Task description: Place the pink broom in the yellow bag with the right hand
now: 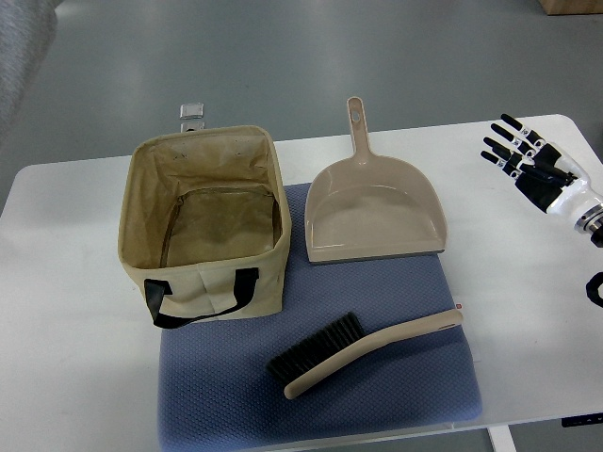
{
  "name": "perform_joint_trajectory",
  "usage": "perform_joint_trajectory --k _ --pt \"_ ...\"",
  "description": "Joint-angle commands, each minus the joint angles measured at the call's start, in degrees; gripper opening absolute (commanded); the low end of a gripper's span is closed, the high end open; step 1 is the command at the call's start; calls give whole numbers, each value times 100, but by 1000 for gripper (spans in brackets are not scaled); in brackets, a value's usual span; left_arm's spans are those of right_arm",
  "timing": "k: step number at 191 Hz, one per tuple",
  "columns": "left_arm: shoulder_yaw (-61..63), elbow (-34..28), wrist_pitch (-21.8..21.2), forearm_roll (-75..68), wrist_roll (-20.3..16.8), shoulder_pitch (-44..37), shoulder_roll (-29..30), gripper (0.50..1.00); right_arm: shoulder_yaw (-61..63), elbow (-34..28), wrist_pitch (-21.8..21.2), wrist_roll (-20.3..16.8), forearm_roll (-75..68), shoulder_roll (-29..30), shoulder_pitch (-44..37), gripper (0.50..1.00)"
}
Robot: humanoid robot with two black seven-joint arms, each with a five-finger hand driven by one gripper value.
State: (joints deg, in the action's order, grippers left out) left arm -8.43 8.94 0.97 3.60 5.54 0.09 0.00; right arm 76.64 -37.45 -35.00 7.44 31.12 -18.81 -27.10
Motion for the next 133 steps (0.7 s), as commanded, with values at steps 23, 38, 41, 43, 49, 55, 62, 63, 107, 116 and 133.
perform_joint_trajectory --k 23,38,41,43,49,55,62,63,107,116,133 --pt "-27 -6 -1 0 -26 -9 0 1000 8 -8 0 -6 -1 1 -6 930" --pt "-27 -6 -1 0 -26 -9 0 1000 8 -8 0 -6 -1 1 -14 930" --pt "-18 -6 -1 0 -26 -9 0 1000 8 -8 0 -6 -1 9 -14 930" --pt "-18 -6 -1 0 -26 -9 0 1000 8 -8 0 -6 -1 9 -14 930" --pt "-9 -6 -10 0 -26 -9 0 1000 8 -8 0 -6 -1 9 -14 930" --pt "-9 -6 -1 0 -26 -9 0 1000 8 -8 0 -6 -1 9 -14 930" --pt "-9 -6 -1 0 -26 -9 0 1000 8 -8 0 -6 -1 9 -14 930" --pt "-9 -6 -1 0 -26 -9 0 1000 8 -8 0 -6 -1 9 -14 930" --pt "-18 3 -1 0 -26 -9 0 1000 8 -8 0 -6 -1 1 -32 930" --pt "-18 3 -1 0 -26 -9 0 1000 17 -8 0 -6 -1 1 -32 930" --pt "-9 -6 -1 0 -26 -9 0 1000 26 -8 0 -6 -1 1 -49 930"
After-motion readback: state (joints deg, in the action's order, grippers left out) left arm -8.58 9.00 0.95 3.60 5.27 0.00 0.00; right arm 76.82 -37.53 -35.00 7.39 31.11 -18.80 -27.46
